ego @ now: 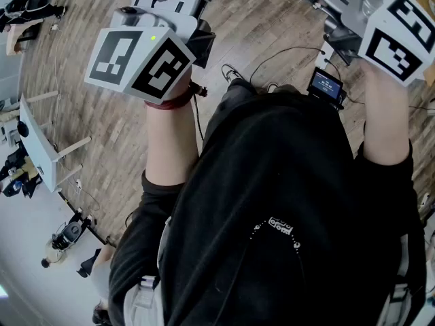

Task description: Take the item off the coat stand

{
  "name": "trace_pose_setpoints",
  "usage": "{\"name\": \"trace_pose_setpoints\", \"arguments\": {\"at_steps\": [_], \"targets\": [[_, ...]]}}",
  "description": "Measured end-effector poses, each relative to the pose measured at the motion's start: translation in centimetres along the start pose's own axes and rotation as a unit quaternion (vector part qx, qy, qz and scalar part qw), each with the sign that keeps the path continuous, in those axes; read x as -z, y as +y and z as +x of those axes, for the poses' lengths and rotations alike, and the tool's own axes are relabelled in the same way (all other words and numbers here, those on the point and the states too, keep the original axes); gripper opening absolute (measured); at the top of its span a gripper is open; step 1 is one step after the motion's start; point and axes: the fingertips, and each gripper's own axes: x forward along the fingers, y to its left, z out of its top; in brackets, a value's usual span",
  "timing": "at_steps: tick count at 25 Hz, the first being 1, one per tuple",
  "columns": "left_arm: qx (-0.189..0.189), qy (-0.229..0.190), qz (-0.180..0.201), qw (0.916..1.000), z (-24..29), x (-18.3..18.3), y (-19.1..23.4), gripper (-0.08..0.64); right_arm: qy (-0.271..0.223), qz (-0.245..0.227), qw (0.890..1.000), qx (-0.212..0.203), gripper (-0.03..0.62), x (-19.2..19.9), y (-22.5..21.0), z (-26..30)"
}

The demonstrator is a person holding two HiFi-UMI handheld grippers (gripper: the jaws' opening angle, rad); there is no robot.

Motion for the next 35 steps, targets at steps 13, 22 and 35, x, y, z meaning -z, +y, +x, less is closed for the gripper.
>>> {"name": "trace_pose_setpoints", "arguments": {"at_steps": [13, 22, 35], "targets": [[0.001, 0.003, 0.007, 1.0000, 1.9, -0.4, -1.0, 0.006, -0.008, -0.007, 1.000, -0.018, 0.017, -0.7, -0.2, -1.0], [-0.013, 0.019, 0.002, 0.9997, 2.3, 0.3, -0.4, 0.005, -0.015, 0.006, 1.000, -0.013, 0.017, -0.8, -0.3, -0.7], [0.046, 0.029, 0.018, 0.9984, 6.9, 1.1, 1.2, 0.005, 0.007, 0.010, 1.000, 0.002, 0.017, 0.4, -4.7, 3.4]]}}
